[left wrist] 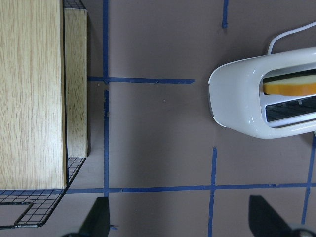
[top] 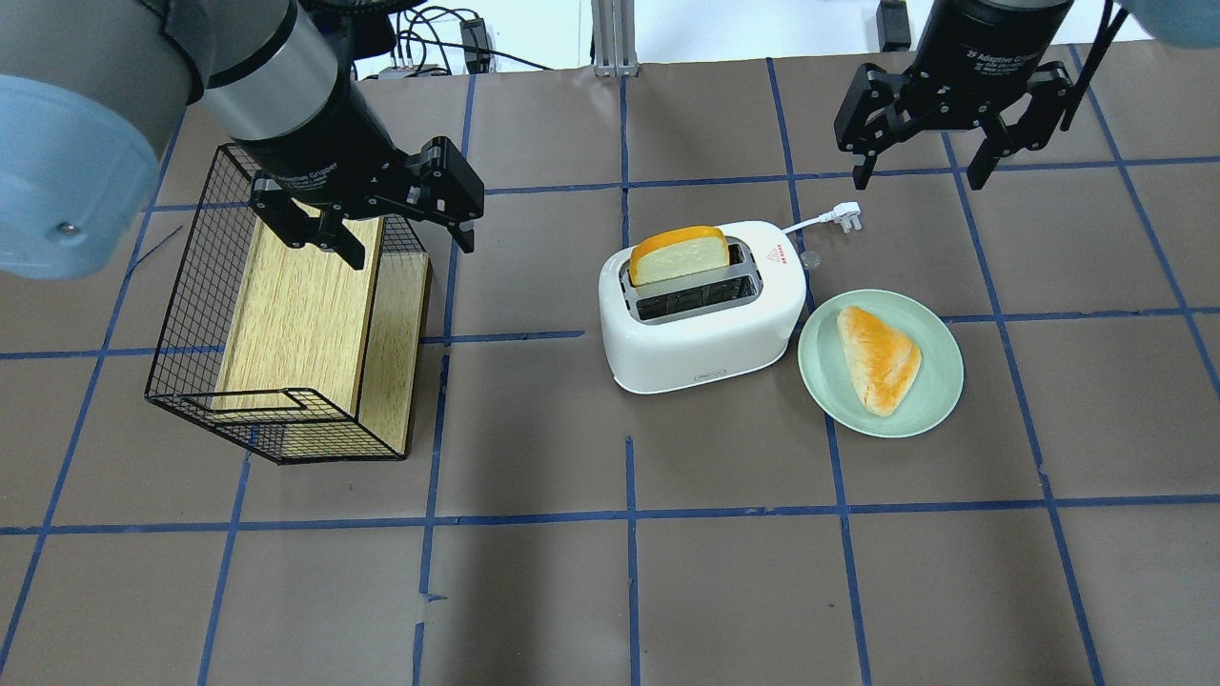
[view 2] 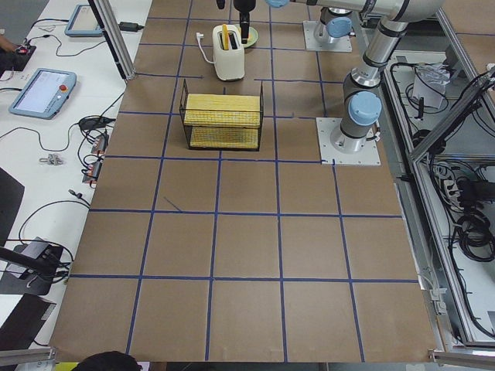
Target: Press toaster with right arm
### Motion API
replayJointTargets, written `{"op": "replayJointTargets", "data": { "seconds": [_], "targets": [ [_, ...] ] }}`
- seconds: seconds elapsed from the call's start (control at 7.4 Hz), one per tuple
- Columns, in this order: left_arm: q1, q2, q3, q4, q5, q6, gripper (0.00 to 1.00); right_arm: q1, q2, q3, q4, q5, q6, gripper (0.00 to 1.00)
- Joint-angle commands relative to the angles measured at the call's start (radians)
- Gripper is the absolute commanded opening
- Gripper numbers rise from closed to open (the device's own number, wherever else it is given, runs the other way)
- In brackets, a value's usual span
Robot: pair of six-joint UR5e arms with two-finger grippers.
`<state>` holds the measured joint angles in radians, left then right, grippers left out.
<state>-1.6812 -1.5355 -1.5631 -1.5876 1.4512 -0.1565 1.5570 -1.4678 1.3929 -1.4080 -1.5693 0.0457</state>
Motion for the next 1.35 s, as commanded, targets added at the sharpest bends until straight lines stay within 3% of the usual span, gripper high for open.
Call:
{"op": "replayJointTargets", "data": {
  "seconds": [0.0, 0.27, 0.54, 0.81, 0.95, 1.22],
  "targets": [
    [0.000, 0.000, 0.000, 0.000, 0.000, 0.000, 1.00, 0.000, 0.004, 0.000, 0.001, 0.002, -0.015, 0.99],
    [0.000, 0.000, 0.000, 0.000, 0.000, 0.000, 1.00, 0.000, 0.001, 0.000, 0.000, 0.000, -0.012, 0.97],
    [0.000, 0.000, 0.000, 0.000, 0.000, 0.000, 1.00, 0.000, 0.007, -0.003, -0.002, 0.000, -0.013, 0.82],
    [0.000, -0.002, -0.002, 0.000, 0.000, 0.000, 1.00, 0.000, 0.012, -0.003, -0.002, 0.002, -0.015, 0.31],
    [0.000, -0.002, -0.002, 0.000, 0.000, 0.000, 1.00, 0.000, 0.011, -0.006, -0.015, -0.011, -0.029, 0.14],
    [0.000, -0.002, -0.002, 0.000, 0.000, 0.000, 1.00, 0.000, 0.017, -0.011, -0.069, -0.061, -0.329, 0.10]
  ]
}}
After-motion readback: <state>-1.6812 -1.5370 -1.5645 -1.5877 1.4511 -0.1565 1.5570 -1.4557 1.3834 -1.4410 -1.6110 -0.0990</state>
